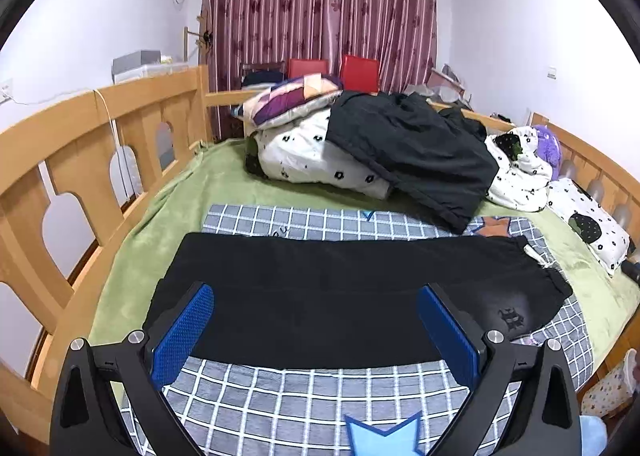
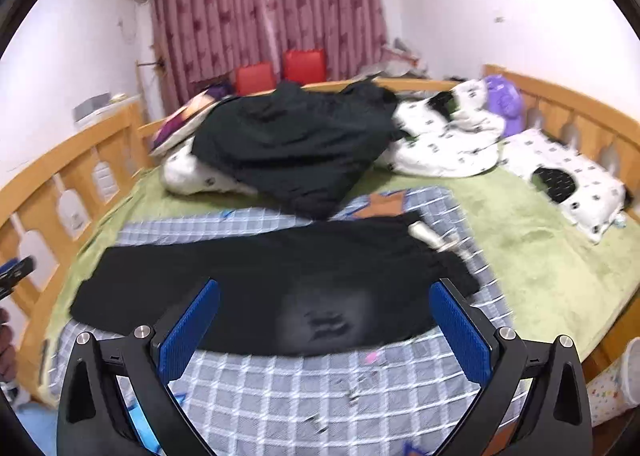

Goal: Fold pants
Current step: 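Grasp the black sweatpants' leg edges with the left and right grippers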

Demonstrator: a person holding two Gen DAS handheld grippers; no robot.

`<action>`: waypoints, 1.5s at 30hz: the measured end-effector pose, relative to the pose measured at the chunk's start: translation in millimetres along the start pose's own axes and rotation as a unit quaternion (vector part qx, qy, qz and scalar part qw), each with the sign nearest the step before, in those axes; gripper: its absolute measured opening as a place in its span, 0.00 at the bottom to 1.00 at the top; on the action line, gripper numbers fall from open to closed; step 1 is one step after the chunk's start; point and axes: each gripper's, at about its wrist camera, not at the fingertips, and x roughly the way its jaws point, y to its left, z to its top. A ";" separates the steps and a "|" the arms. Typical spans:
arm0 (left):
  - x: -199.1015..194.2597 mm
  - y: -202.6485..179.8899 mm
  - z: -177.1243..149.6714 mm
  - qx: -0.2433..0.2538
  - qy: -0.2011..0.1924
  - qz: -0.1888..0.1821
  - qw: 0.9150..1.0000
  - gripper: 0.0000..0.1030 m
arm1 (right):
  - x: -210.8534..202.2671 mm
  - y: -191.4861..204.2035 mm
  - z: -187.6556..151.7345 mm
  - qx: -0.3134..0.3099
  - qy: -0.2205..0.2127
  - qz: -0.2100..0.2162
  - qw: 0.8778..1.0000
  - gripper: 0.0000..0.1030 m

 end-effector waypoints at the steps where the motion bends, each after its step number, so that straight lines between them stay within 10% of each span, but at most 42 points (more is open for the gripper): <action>1: 8.6 6.3 -2.3 -0.006 0.007 -0.004 1.000 1.00 | 3.4 -5.3 0.7 0.004 -0.006 -0.013 1.000 1.00; 8: 83.7 47.9 -48.8 -0.054 0.066 -0.019 0.996 0.99 | 73.8 -44.1 -22.6 0.025 0.042 0.010 0.999 0.95; 16: 150.7 107.9 -119.7 -0.152 0.120 0.003 0.981 0.96 | 185.4 -77.5 -100.3 0.065 0.170 0.036 0.983 0.64; 27: 200.7 178.5 -157.6 -0.292 0.111 -0.024 0.950 0.81 | 243.6 -98.1 -144.0 0.200 0.154 0.088 0.964 0.66; 30: 216.9 182.5 -148.6 -0.300 0.125 -0.003 0.946 0.57 | 251.5 -93.3 -135.8 0.207 0.143 0.089 0.964 0.25; 33: 222.5 182.1 -135.3 -0.258 0.151 0.051 0.953 0.12 | 246.4 -84.6 -116.0 0.179 0.119 0.088 0.973 0.19; 45: 214.7 171.6 -8.4 -0.161 0.030 0.035 0.986 0.12 | 247.5 -49.1 -1.9 0.077 0.041 0.098 0.991 0.17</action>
